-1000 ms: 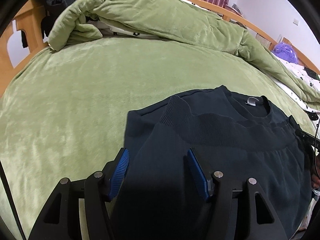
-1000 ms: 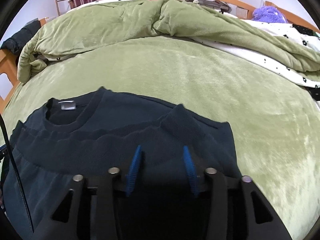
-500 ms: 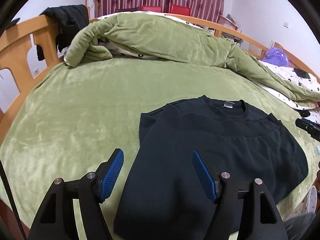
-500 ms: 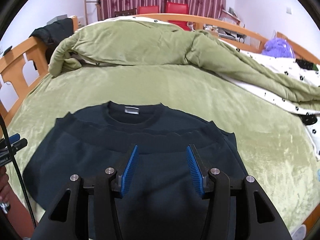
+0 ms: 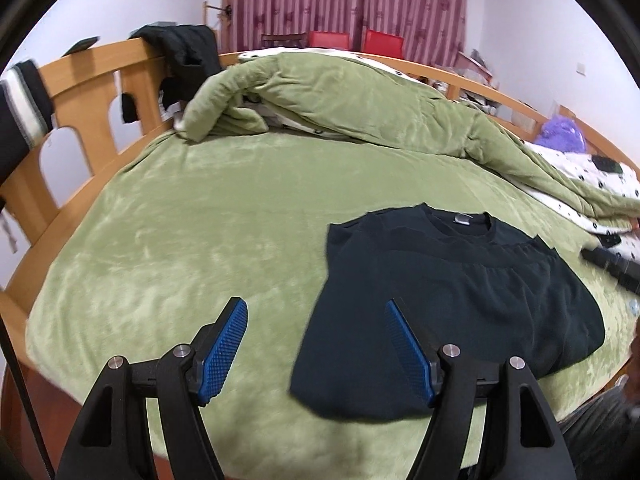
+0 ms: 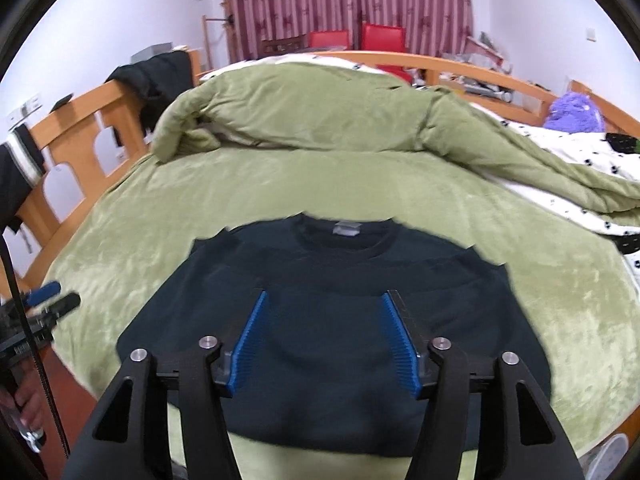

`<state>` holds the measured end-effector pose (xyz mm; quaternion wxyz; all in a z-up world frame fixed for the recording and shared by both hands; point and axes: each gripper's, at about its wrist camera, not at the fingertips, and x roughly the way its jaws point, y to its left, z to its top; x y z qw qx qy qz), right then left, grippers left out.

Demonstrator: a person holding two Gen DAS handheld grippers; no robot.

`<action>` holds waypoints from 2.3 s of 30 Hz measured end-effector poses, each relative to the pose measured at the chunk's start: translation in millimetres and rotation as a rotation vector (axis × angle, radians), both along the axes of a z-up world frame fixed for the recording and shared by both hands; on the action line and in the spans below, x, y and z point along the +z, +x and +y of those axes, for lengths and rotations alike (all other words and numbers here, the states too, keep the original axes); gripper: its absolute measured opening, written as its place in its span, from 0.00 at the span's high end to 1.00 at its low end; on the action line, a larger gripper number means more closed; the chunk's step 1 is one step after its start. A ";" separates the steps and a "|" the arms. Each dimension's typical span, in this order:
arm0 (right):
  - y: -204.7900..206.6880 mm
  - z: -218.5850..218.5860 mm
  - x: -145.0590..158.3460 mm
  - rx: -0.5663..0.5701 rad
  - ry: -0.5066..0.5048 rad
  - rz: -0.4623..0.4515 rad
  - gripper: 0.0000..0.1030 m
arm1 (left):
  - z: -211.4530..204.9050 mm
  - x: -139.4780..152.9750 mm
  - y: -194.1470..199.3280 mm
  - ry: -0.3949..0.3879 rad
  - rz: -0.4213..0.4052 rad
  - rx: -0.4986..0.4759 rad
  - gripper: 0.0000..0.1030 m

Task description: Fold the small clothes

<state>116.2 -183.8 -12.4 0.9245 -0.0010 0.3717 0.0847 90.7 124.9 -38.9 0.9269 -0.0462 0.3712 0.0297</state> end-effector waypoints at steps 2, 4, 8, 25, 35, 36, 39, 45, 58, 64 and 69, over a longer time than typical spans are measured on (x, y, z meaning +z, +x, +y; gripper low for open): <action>-5.0 16.8 -12.2 0.038 -0.004 0.016 0.40 | 8.9 7.6 -6.0 0.006 -0.004 0.016 0.32; -10.9 37.6 -28.6 0.086 -0.014 0.032 0.40 | 18.2 15.7 -11.2 0.011 -0.020 0.039 0.32; -26.7 82.9 -59.1 0.199 -0.029 0.059 0.37 | 40.0 23.9 -20.5 0.000 -0.027 0.082 0.32; -69.8 210.7 -166.6 0.411 -0.276 0.034 0.30 | 102.0 -12.2 -31.6 -0.050 0.002 0.153 0.32; -40.0 238.8 -170.6 0.267 -0.400 -0.050 0.30 | 121.4 -18.2 -24.9 -0.122 -0.030 0.172 0.32; -40.2 241.6 -170.5 0.263 -0.416 -0.059 0.35 | 122.6 -17.9 -24.0 -0.125 -0.032 0.173 0.32; -50.3 253.5 -168.7 0.265 -0.501 -0.098 0.53 | 124.5 -16.8 -23.1 -0.128 -0.037 0.175 0.32; -64.3 268.0 -164.2 0.303 -0.610 -0.188 0.57 | 123.5 -16.1 -26.1 -0.129 -0.034 0.184 0.32; -47.1 228.5 -121.1 0.298 -0.302 -0.153 0.83 | 120.6 -16.3 -27.1 -0.133 -0.014 0.211 0.32; -33.8 160.5 -54.6 0.212 0.003 -0.128 0.83 | 80.9 -9.4 -14.1 -0.126 -0.015 0.156 0.32; -14.0 80.1 -16.1 0.106 0.220 -0.115 0.83 | 36.8 2.6 2.5 -0.118 -0.025 0.101 0.32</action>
